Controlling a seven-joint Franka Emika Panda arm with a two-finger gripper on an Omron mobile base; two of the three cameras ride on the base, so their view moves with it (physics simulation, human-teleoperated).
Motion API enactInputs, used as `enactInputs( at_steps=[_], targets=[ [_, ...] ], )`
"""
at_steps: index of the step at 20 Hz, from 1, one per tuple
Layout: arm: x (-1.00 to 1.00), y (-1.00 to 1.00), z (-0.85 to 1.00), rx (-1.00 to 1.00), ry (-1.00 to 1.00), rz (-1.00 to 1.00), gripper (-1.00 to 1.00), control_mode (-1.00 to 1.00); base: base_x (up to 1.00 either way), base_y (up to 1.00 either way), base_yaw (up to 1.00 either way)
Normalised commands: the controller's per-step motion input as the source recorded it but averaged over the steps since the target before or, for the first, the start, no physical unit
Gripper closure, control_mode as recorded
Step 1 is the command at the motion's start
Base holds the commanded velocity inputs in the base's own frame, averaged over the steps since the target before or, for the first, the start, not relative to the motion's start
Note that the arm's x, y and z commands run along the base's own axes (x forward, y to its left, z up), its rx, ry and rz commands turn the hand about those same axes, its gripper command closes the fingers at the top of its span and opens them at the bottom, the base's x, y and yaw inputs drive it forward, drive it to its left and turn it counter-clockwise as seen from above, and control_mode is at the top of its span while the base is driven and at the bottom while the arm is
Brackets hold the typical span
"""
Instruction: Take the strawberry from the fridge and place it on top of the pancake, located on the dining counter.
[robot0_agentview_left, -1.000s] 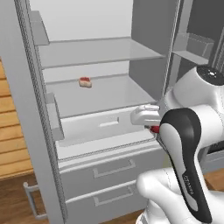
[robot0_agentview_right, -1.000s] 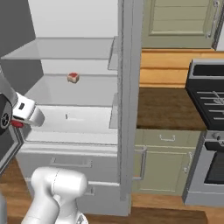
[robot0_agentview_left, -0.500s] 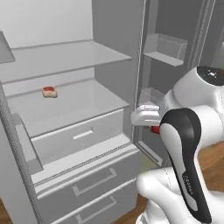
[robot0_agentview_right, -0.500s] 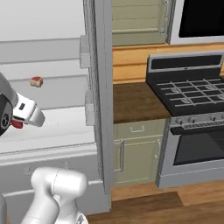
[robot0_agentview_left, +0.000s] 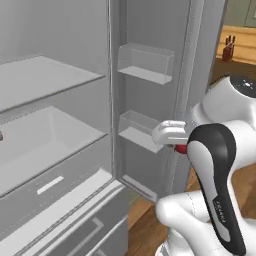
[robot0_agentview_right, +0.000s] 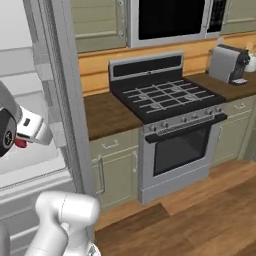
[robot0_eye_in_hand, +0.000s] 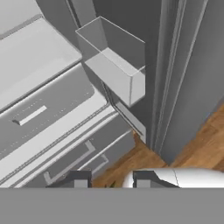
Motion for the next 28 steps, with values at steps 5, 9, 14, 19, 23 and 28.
enactInputs(
  at_steps=[5, 9, 14, 19, 23, 28],
  targets=[
    [0.0, 0.0, 0.0, 0.0, 0.0, 0.0, 1.0, 1.0, -0.65, 0.44, -0.55],
    [0.0, 0.0, 0.0, 0.0, 0.0, 0.0, 1.0, 1.0, -0.94, 0.27, -0.44],
    [0.0, 0.0, 0.0, 0.0, 0.0, 0.0, 1.0, 1.0, -0.86, 0.13, -0.59],
    [0.0, 0.0, 0.0, 0.0, 0.0, 0.0, 1.0, 1.0, -1.0, 0.01, -0.6],
    [0.0, 0.0, 0.0, 0.0, 0.0, 0.0, 1.0, 1.0, -1.0, -0.17, -0.46],
    [0.0, 0.0, 0.0, 0.0, 0.0, 0.0, 1.0, 1.0, -1.0, -0.35, -0.36]
  ],
)
